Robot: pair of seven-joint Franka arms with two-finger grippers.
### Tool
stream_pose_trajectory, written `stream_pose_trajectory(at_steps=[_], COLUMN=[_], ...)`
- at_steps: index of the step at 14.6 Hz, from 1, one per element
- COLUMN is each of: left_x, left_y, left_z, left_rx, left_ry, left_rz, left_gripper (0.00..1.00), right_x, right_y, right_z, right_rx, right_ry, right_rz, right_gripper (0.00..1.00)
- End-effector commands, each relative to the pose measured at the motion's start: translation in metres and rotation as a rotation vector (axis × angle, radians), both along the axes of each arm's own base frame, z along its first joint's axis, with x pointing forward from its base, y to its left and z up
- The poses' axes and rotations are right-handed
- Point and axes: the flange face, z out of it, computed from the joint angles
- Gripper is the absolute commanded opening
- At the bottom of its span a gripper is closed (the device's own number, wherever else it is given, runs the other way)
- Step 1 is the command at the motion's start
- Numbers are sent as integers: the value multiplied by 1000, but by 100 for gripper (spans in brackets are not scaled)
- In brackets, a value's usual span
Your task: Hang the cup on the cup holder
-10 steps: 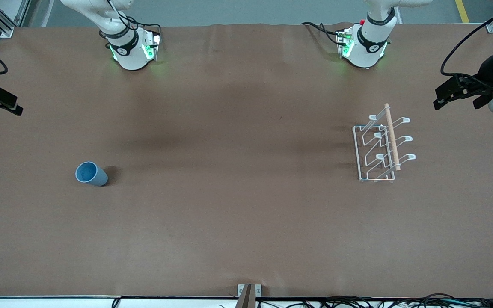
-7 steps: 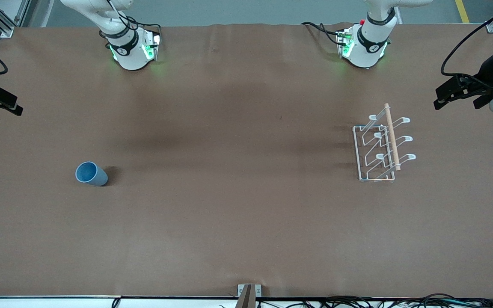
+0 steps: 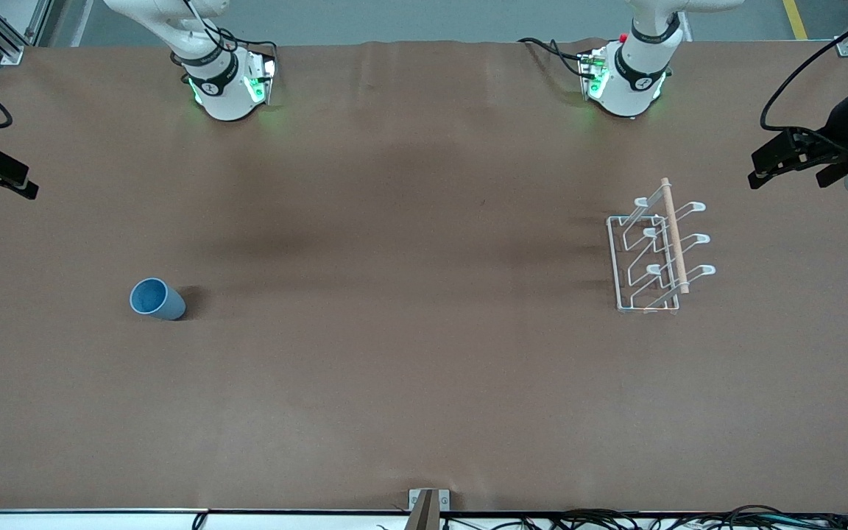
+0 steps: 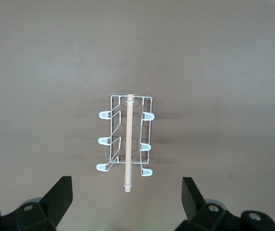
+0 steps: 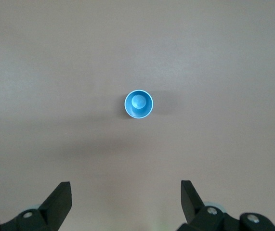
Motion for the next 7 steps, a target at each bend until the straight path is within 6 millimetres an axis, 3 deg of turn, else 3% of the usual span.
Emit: stream_pose_trajectory(at_steps=[1,3,4,7], left_x=[-2,-2,-2,-1], left_y=[0,0,0,1], left_z=[3,4,4,3], left_rx=[10,10,10,10], left_ry=[-10,-11,-11,-10], left_rz=[-3,-3,-3,-1], left_gripper=[100,100,100,100], right_x=[8,14,22,49], right_y=[-7,-12,-16,-39], right_z=[-8,-18,-33,-99], right_rx=[-13,-16,-12,-4], right_ry=[11,11,34,63], right_rz=[4,34,67,128], right_gripper=[100,100,100,100])
